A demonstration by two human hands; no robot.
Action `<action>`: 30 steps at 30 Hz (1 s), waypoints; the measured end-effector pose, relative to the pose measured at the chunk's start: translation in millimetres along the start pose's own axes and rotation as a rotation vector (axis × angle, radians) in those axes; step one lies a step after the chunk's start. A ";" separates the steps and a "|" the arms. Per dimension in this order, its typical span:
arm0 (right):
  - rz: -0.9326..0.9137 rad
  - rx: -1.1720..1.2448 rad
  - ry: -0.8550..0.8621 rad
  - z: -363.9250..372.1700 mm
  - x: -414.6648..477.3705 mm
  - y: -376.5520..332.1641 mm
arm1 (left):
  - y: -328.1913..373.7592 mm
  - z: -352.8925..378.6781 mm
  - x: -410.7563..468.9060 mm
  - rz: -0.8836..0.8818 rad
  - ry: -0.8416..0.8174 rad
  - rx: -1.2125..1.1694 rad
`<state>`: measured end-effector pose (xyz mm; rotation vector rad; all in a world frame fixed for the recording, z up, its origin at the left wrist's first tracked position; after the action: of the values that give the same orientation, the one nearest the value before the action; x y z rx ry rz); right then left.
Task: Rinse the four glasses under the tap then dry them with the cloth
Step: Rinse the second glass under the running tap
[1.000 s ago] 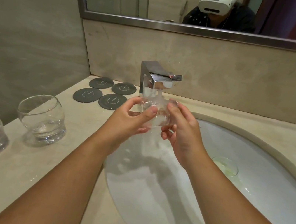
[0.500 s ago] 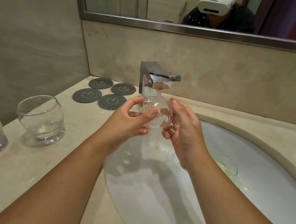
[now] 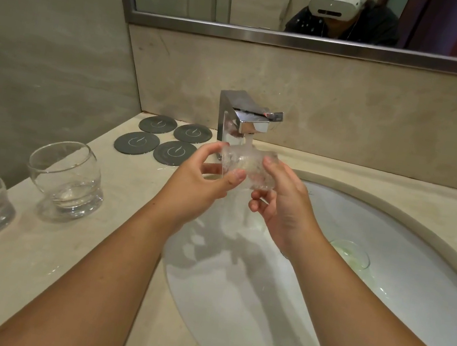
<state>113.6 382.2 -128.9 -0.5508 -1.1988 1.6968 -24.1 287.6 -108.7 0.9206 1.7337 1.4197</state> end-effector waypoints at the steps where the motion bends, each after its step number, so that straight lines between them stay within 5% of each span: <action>1: -0.011 -0.007 0.005 -0.7 -0.2 -0.7 | -0.9 0.8 0.6 -0.006 -0.011 -0.013; 14: -0.040 -0.025 -0.033 0.3 -0.1 -1.2 | -0.3 -2.5 1.4 -0.060 0.034 -0.172; 20: -0.051 -0.049 0.044 -3.9 1.3 -1.4 | -2.9 4.2 0.8 -0.050 -0.080 -0.081; 24: 0.047 -0.044 0.001 -0.1 0.2 7.5 | 5.1 -1.6 -2.7 0.038 0.007 -0.025; 30: 0.029 -0.007 -0.083 5.7 -2.9 2.8 | -3.6 -1.2 2.8 -0.096 0.018 -0.197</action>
<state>109.3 376.8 -129.4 -0.5082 -1.2622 1.7548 -26.9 288.9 -112.2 0.7113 1.5953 1.5084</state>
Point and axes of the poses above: each hand's wrist, its own x-axis towards the middle knuckle, its own z-axis out of the palm, y = z × x, the point moved 7 cm from there along x, towards the middle knuckle, and after that the axes turned 13 degrees about -z, right-handed, at the moved point
